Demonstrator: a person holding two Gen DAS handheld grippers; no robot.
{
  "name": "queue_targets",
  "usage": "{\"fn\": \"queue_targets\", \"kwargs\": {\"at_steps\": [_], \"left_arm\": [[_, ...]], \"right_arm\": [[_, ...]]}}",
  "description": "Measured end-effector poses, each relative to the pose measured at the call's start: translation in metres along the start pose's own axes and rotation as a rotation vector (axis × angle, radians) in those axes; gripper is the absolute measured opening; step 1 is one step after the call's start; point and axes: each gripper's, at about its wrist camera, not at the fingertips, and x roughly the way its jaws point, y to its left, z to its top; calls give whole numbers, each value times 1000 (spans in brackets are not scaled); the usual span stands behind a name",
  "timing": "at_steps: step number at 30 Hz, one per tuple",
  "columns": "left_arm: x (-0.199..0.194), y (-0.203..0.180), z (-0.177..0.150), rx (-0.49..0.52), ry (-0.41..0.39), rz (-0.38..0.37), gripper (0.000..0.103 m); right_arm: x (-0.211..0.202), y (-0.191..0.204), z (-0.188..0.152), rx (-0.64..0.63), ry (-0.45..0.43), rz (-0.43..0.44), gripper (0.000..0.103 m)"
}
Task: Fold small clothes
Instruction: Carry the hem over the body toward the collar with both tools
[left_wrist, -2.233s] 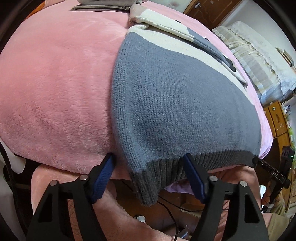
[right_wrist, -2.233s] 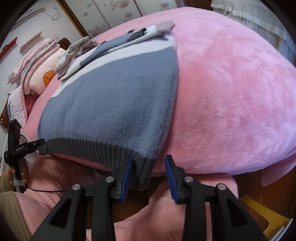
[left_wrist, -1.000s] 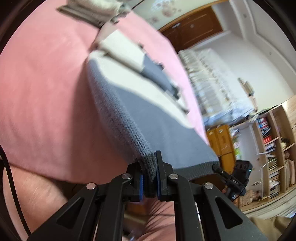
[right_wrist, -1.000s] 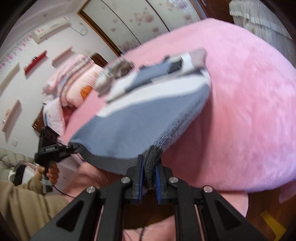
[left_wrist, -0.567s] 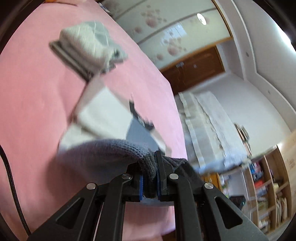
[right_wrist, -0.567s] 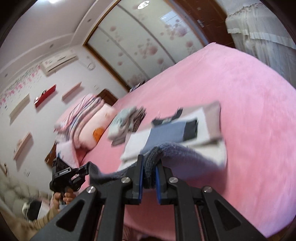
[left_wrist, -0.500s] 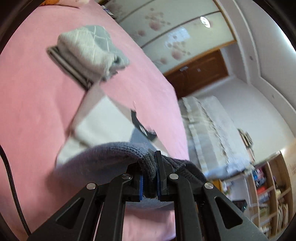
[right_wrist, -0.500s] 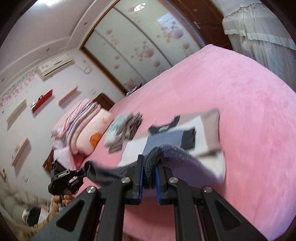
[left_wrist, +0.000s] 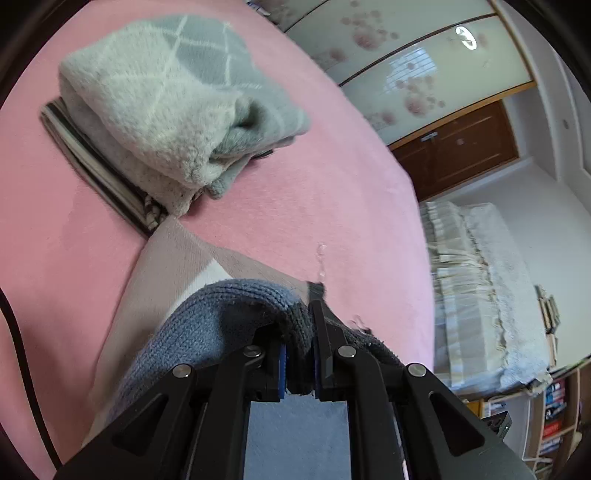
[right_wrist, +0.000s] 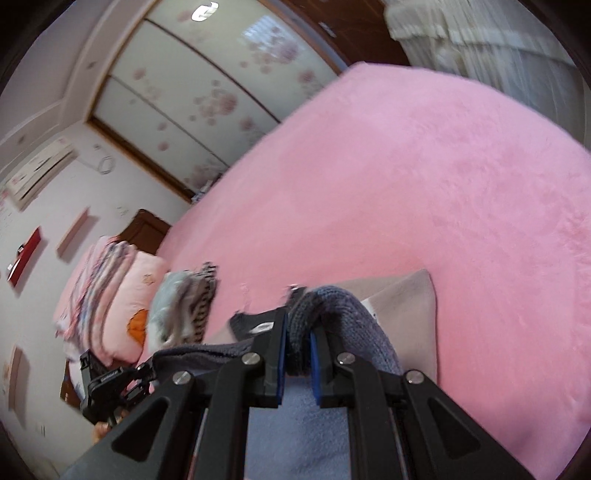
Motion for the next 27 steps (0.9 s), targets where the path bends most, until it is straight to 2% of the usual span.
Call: {"fn": "queue_targets", "kwargs": {"at_steps": [7,10,11,13,15,16,18,20,23,27], "left_arm": [[57,24,10,-72,64,111,12],[68,28,8,-87,87,125,15],[68,26,7,-81,92,126,20],[66,18,6,-49,104,103,40],[60,8,8,-17,95,104,80],[54,3,8,-5,76,118,84],[43,-6,12,13,42,117,86],[32,-12,16,24,33,103,86],[15,-22,23,70,-8,121,86],[-1,-42,28,219,-55,219,86]], "right_arm": [[61,-23,11,46,74,-77,11],[73,-32,12,101,120,-64,23],[76,-32,14,111,129,-56,30],[73,-29,14,105,124,-47,37],[69,-23,15,79,117,-50,47],[65,-21,16,68,110,-49,49],[58,-17,18,62,101,-28,53],[47,-12,21,58,82,0,54],[32,-4,25,19,46,-6,54],[17,9,28,-59,19,-40,54]]}}
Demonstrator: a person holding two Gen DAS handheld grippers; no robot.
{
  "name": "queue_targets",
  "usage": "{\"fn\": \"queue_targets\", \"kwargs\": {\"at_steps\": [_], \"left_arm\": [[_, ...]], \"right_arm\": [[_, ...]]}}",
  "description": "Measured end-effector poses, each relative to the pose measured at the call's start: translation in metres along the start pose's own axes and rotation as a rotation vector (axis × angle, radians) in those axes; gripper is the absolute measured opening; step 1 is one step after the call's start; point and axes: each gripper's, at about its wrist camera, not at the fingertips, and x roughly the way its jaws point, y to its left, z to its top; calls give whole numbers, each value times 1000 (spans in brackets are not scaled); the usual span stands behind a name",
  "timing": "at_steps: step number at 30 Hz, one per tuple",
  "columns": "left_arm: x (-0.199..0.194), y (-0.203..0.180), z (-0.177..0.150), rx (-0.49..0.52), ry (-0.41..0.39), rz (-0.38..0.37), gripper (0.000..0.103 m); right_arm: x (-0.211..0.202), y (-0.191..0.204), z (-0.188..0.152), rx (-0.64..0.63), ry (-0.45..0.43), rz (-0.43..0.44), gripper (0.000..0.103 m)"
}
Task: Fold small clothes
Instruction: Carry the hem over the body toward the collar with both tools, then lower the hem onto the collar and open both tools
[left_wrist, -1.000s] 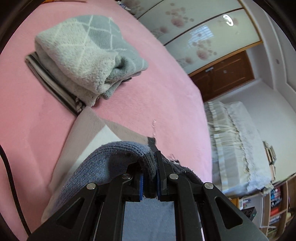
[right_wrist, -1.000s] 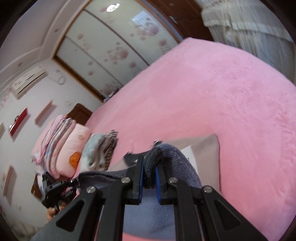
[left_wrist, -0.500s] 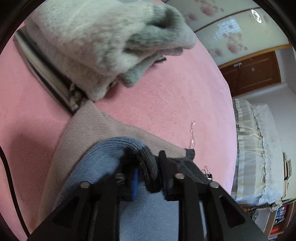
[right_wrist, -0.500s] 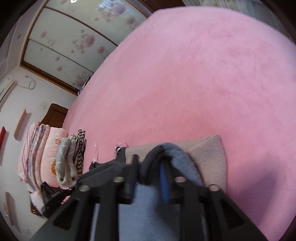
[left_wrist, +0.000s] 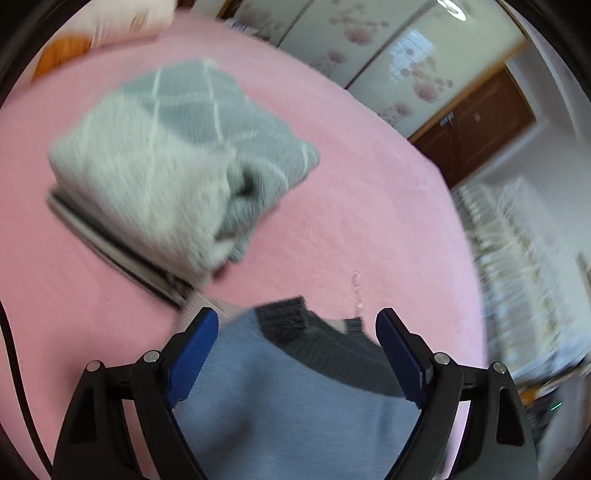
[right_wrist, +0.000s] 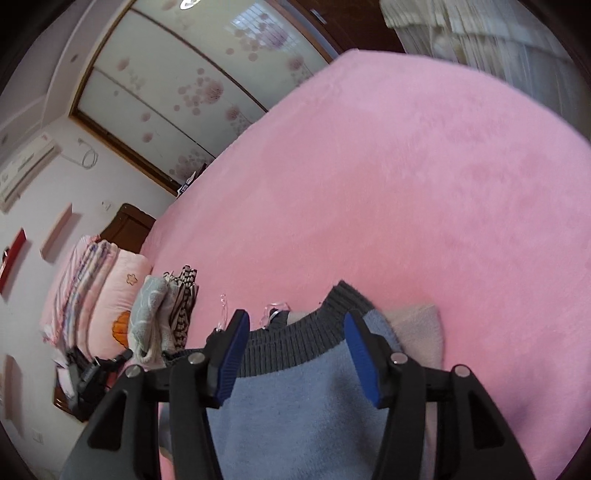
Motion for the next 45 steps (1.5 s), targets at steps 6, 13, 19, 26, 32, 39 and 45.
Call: {"fn": "queue_targets", "kwargs": {"at_steps": [6,13,19,26,32,39,45], "left_arm": [[-6,-35,-16,437,-49,181,86],[20,-37,-34,650,-6,176,86],[49,-40,-37,729,33,171,82],[71,-57,-42,874,44,159,60],[85,-61,-45,944,60,153,41],[96,-66,-50,1015,76,182,13],[98,-63,-35,875,61,229,11]], "right_arm": [[-16,25,-1,-206,-40,-140,54],[7,27,-12,-370,8,-256,54],[45,13,-16,-385,85,-283,54],[74,0,-16,-419,132,-323,54],[89,-4,-8,-423,144,-322,54],[105,4,-8,-478,187,-317,12],[85,-4,0,-370,85,-298,10]]}}
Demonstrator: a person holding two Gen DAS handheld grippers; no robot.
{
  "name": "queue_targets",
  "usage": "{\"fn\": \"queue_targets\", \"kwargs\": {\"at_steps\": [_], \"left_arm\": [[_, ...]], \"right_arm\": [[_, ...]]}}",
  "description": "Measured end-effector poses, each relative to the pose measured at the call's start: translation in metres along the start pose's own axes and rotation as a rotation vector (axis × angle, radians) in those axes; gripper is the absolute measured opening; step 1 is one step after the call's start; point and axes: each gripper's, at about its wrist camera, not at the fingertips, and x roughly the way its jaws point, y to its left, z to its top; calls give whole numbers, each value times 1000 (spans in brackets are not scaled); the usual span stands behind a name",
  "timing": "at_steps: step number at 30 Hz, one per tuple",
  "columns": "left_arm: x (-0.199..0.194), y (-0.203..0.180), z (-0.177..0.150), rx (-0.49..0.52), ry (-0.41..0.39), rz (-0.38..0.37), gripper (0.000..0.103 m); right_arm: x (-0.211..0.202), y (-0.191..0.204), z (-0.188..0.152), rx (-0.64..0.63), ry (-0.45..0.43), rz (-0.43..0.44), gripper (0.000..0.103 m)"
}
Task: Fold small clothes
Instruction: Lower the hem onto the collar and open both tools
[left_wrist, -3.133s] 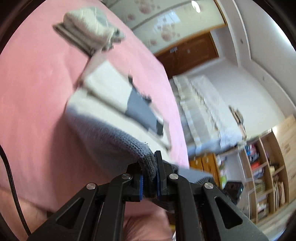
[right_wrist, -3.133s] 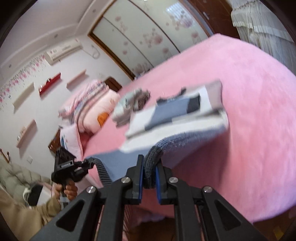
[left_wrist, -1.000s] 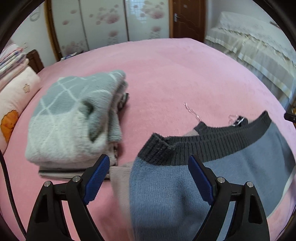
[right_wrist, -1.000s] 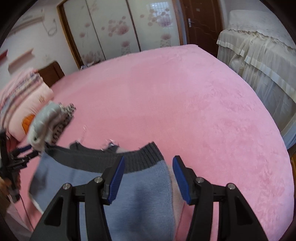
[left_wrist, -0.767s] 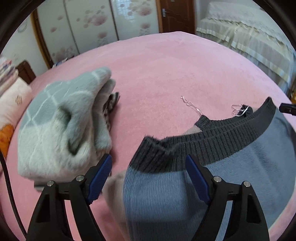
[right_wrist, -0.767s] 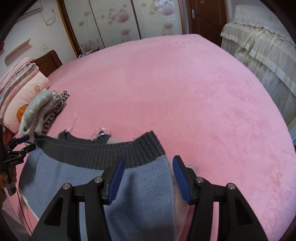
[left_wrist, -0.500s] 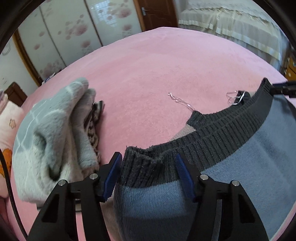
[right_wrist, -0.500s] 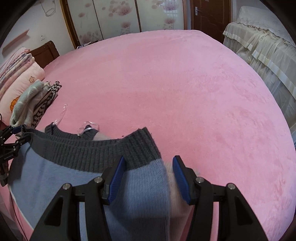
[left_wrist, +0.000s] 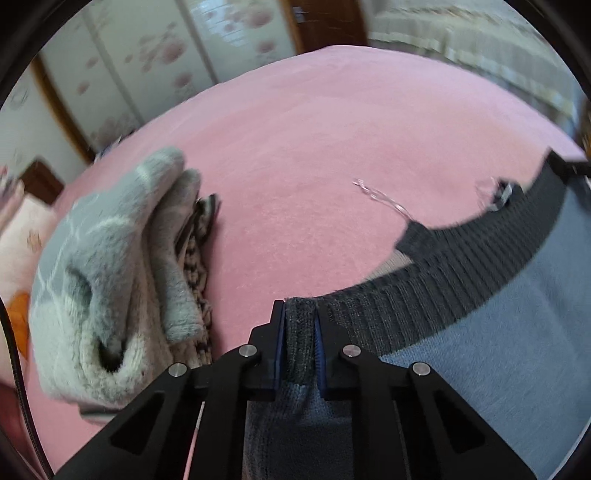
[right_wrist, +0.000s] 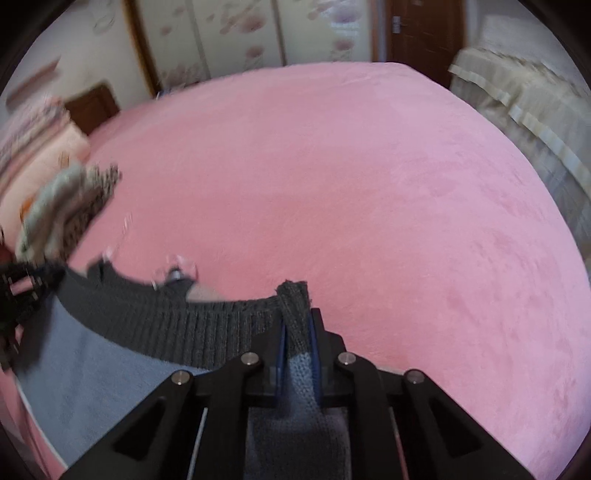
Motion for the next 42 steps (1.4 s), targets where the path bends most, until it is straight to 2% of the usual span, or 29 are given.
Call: {"fn": "queue_targets", "kwargs": {"at_steps": [7,11,16,19,22,23,24,25,27,30,32,38,42], "left_arm": [[21,27,-1,-164,45,-33,9],[34,26,-7,-171,63,-28,9],[40,36,-13,-234,53,-47,11],[37,35,-12,-230,56,-30,20],[35,36,-9,-224,64,-11,33],[33,35,-8,-219,70,20,50],[29,35,-7,-219,80,61,63],[26,35,-7,-225,87,62,66],[15,33,-6,-236,98,35,80],[-6,24,-4,-199,74,56,83],[-24,19,0,-191,61,43,83],[-96,11,6,-238,-26,-26,83],[-147,5,2,-266,-72,-33,92]], "right_arm": [[15,-9,-3,61,15,-23,10],[32,-11,-5,72,33,-54,10],[37,-18,-9,99,37,-46,10],[34,-10,-6,70,43,-68,11],[25,-5,-2,62,46,-75,19],[21,-4,-1,65,48,-83,25],[14,-3,0,73,44,-92,31],[10,-3,0,78,38,-92,33],[-4,-2,1,91,19,-81,37],[-29,2,2,95,3,-62,37],[-46,7,2,93,-9,-55,37],[-108,25,-8,95,-34,-18,37],[-146,34,-21,93,-49,30,37]]}}
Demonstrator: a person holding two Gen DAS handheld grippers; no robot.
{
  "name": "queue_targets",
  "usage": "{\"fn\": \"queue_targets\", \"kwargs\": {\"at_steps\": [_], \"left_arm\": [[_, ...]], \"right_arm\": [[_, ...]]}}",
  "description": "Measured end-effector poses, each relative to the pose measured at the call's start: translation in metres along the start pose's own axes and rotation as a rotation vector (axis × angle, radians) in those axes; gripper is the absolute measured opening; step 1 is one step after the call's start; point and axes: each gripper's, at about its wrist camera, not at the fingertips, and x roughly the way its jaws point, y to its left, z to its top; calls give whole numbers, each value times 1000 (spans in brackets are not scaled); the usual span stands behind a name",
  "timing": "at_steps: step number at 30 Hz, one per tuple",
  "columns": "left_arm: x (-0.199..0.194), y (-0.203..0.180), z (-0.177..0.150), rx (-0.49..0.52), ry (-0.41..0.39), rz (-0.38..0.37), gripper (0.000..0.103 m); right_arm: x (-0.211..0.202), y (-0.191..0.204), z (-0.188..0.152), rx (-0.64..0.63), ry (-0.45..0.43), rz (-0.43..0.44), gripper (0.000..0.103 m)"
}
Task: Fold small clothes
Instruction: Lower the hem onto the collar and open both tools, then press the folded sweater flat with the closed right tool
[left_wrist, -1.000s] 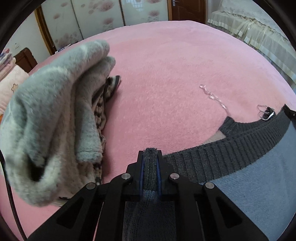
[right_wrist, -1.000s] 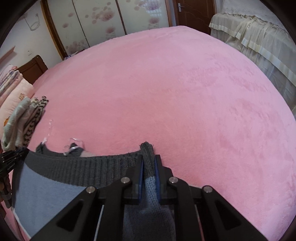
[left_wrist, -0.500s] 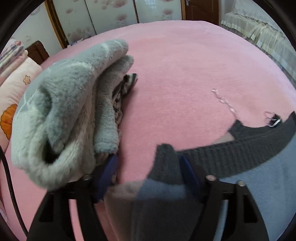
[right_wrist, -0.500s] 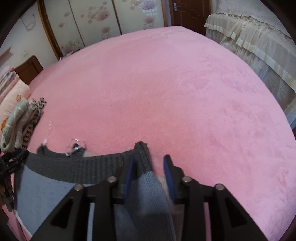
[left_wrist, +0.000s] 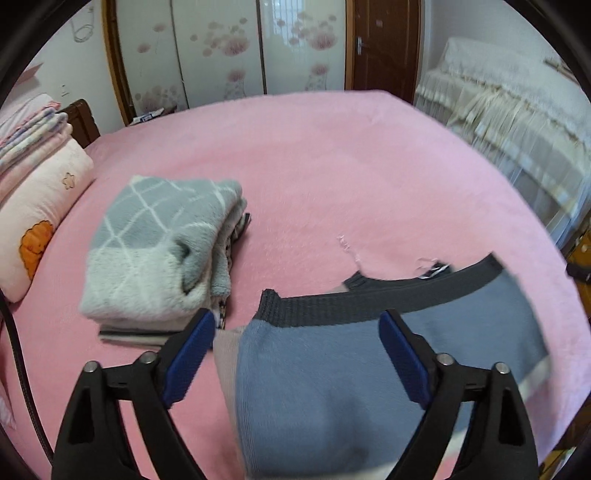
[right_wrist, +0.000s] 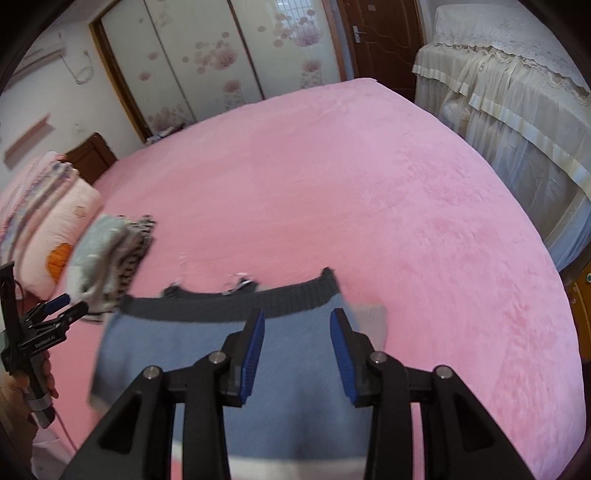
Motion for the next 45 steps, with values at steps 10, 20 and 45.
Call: {"fn": "queue_targets", "kwargs": {"at_steps": [10,20,45], "left_arm": [[-70,-14,-70,-96,-51,12,93],[-12,-49,-155,-196,-18,26,93],[18,9,-181,-214,-57,248,80]], "right_arm": [[-56,18,-64,-90,-85,-4,41],[9,36,-139,-86,-7,25,41],[37,-48,-152,-97,6,-191,0]]}}
